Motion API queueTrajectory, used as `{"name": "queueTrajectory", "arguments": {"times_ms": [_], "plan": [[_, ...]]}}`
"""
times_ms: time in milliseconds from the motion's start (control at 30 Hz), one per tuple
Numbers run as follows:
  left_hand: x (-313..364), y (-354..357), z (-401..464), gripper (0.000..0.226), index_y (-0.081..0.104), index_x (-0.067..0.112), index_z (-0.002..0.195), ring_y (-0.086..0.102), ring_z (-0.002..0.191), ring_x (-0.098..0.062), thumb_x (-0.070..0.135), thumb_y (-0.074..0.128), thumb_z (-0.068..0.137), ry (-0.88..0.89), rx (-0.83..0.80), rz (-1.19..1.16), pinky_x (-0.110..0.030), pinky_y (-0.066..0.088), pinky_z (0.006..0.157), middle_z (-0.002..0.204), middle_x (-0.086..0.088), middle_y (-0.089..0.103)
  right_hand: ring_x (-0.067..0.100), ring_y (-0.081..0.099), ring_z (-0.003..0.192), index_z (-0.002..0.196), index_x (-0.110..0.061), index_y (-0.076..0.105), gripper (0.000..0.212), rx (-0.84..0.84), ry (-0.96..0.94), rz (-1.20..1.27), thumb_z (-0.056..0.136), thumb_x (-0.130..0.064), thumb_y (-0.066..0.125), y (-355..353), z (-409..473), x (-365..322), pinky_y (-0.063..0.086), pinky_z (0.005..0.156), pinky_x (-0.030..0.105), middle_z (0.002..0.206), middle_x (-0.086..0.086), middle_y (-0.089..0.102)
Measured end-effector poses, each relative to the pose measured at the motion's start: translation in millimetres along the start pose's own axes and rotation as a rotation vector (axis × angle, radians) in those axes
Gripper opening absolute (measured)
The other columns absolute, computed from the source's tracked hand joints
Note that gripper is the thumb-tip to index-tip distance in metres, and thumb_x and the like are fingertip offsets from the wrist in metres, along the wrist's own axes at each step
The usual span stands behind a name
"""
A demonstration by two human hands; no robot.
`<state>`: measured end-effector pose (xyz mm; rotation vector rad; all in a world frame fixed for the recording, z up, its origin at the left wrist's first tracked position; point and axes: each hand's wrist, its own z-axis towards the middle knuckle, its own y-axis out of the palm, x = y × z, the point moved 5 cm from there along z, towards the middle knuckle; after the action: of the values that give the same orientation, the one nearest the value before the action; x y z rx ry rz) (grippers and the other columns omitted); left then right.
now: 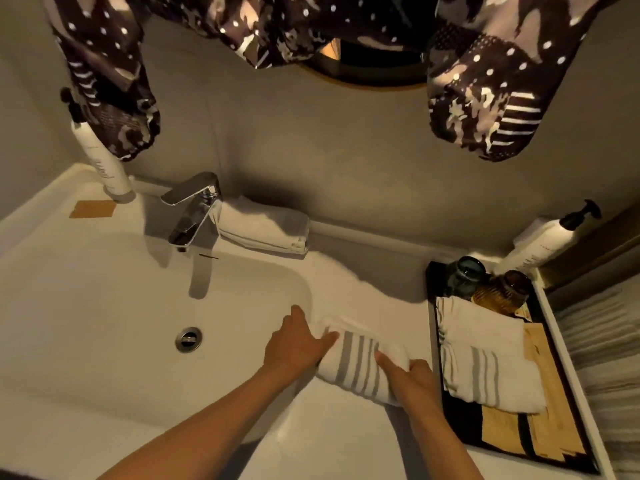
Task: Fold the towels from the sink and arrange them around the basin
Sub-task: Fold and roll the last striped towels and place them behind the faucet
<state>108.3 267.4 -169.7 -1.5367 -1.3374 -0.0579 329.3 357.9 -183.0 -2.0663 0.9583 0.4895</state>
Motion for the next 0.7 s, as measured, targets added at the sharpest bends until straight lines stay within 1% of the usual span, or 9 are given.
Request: {"name": "queueTrajectory", "arguments": {"times_ms": [133,200,267,367,433,500,567,633,700], "plan": [[30.9,-8.5,2.0,0.066,0.036,0.022,0.142,0.047,0.124,-0.028,0.045,0.063,0.087,0.414,0.431,0.216,-0.043,0.044,0.101,0.144,-0.008,0.042,0.035,0.057,0.114,0.132,0.002,0.047,0.079,0.089,-0.028,0.075,0.078,-0.049,0.075,6.4,25.0,-36.1,0.049,0.086,0.035,0.13,0.02,0.056],[38.0,6.3,1.7,0.063,0.042,0.023,0.141,0.045,0.13,-0.031,0.028,0.068,0.084,0.731,0.406,0.417,-0.044,0.039,0.107,0.148,-0.009,0.041,0.035,0.057,0.114,0.13,0.001,0.049,0.078,0.103,-0.053,0.081,0.077,-0.05,0.075,7.9,39.0,-56.7,0.049,0.086,0.035,0.129,0.019,0.057],[35.5,27.7,11.8,0.073,0.041,0.02,0.144,0.043,0.137,-0.032,0.021,0.073,0.078,0.9,0.267,0.598,-0.046,0.035,0.114,0.152,-0.009,0.041,0.036,0.058,0.113,0.127,-0.002,0.053,0.078,0.123,-0.048,0.089,0.074,-0.055,0.075,8.0,58.7,-72.9,0.051,0.091,0.039,0.127,0.019,0.058],[40.8,33.1,37.9,0.08,0.02,0.017,0.155,0.017,0.15,-0.031,0.02,0.063,0.088,0.792,0.2,0.681,-0.049,0.015,0.121,0.163,-0.009,0.019,0.038,0.055,0.119,0.13,-0.001,0.052,0.077,0.122,-0.005,0.109,0.078,-0.053,0.073,7.7,77.0,-100.3,0.047,0.094,0.037,0.132,0.019,0.056],[56.0,26.9,55.8,0.073,0.006,0.018,0.157,-0.002,0.152,-0.029,0.023,0.049,0.098,0.697,0.194,0.668,-0.047,0.005,0.123,0.165,-0.008,0.001,0.036,0.046,0.129,0.138,-0.002,0.047,0.06,-0.013,-0.088,0.097,0.093,-0.04,0.059,11.2,97.1,-124.1,0.04,0.097,0.039,0.143,0.017,0.048],[74.7,18.2,69.4,0.069,0.001,0.016,0.157,-0.01,0.151,-0.028,0.028,0.042,0.102,0.587,0.183,0.666,-0.046,0.001,0.123,0.165,-0.007,-0.008,0.033,0.032,0.141,0.149,-0.008,0.032,0.06,0.051,-0.096,0.367,0.096,-0.032,0.046,16.8,133.1,-133.5,0.039,0.1,0.038,0.158,0.009,0.029],[86.7,14.9,83.9,0.07,0.003,0.015,0.157,-0.008,0.152,-0.029,0.031,0.044,0.102,0.502,0.199,0.666,-0.047,0.003,0.123,0.165,-0.009,-0.005,0.034,0.037,0.138,0.15,-0.01,0.031,0.072,0.024,-0.071,0.321,0.092,-0.049,0.051,29.8,151.5,-150.5,0.041,0.09,0.037,0.156,0.011,0.034],[92.0,15.1,97.8,0.071,0.011,0.016,0.156,-0.002,0.152,-0.031,0.029,0.05,0.099,0.465,0.213,0.686,-0.051,0.007,0.122,0.165,-0.01,0.005,0.039,0.046,0.129,0.146,-0.008,0.035,0.097,0.079,-0.01,0.158,0.077,-0.07,0.062,35.7,152.0,-165.2,0.042,0.101,0.045,0.146,0.019,0.045],[95.0,12.8,109.4,0.067,0.023,0.018,0.152,0.007,0.152,-0.029,0.026,0.057,0.094,0.448,0.233,0.663,-0.053,0.011,0.121,0.162,-0.008,0.019,0.042,0.046,0.128,0.148,-0.006,0.029,0.109,0.103,-0.027,0.049,0.071,-0.073,0.065,41.3,152.0,-178.2,0.04,0.106,0.051,0.146,0.023,0.042]]}}
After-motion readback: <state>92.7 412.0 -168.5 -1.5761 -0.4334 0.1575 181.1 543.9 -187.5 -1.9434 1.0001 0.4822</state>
